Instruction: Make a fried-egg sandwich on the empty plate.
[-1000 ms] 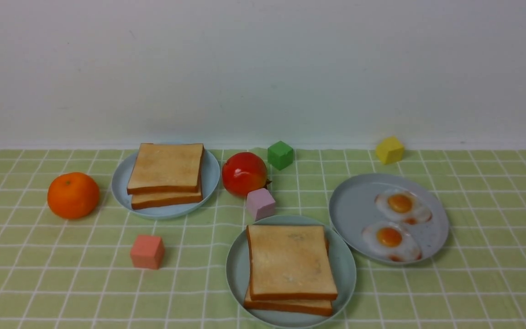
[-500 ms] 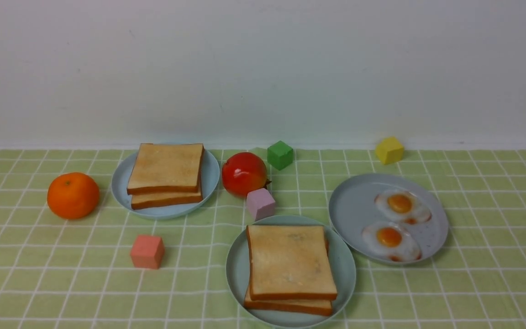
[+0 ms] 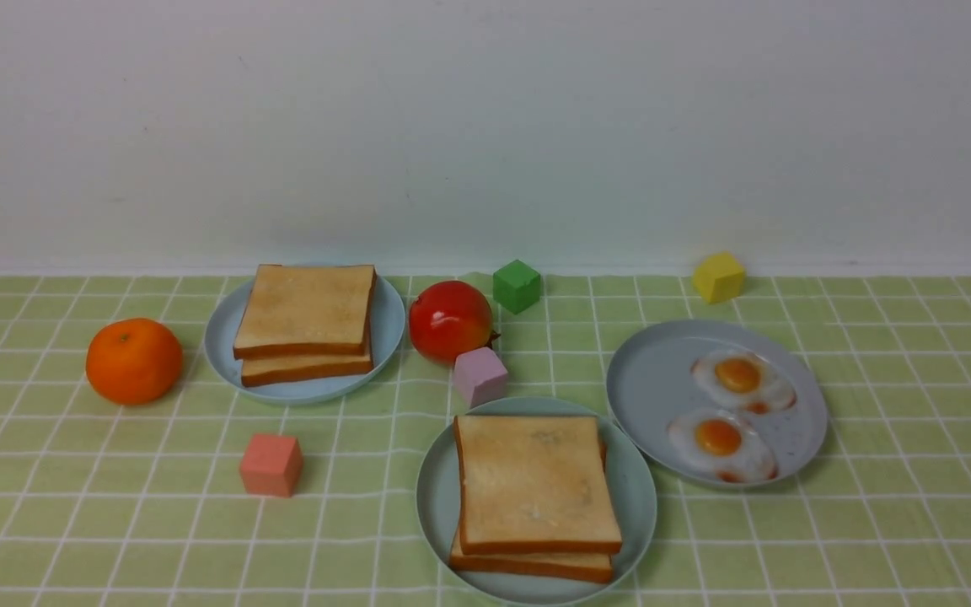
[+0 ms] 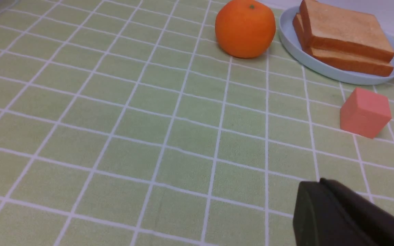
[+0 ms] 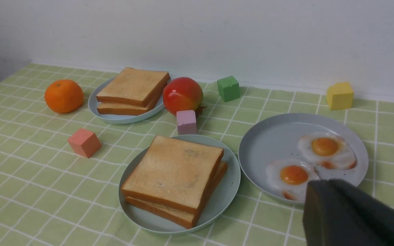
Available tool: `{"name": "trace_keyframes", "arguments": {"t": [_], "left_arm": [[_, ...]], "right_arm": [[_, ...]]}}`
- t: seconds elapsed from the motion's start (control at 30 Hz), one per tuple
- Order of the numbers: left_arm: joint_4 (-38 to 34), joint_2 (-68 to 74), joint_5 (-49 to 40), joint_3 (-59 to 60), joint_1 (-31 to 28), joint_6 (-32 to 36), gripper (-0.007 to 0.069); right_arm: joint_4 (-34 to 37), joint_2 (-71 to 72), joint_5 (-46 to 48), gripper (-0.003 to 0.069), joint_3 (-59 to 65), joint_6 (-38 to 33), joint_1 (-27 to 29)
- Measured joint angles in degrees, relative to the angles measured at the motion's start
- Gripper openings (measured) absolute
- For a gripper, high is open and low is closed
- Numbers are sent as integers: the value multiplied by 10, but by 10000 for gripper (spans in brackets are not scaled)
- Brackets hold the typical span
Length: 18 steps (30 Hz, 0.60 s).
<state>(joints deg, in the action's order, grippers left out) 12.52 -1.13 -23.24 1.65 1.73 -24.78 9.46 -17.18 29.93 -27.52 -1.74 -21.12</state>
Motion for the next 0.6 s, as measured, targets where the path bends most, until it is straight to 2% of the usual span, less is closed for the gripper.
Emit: {"name": "trace_keyframes", "arguments": {"t": [0.6], "left_arm": [[-1, 0, 2, 0, 1, 0, 14]], "right_arm": [[-1, 0, 0, 30, 0, 0, 0]]}}
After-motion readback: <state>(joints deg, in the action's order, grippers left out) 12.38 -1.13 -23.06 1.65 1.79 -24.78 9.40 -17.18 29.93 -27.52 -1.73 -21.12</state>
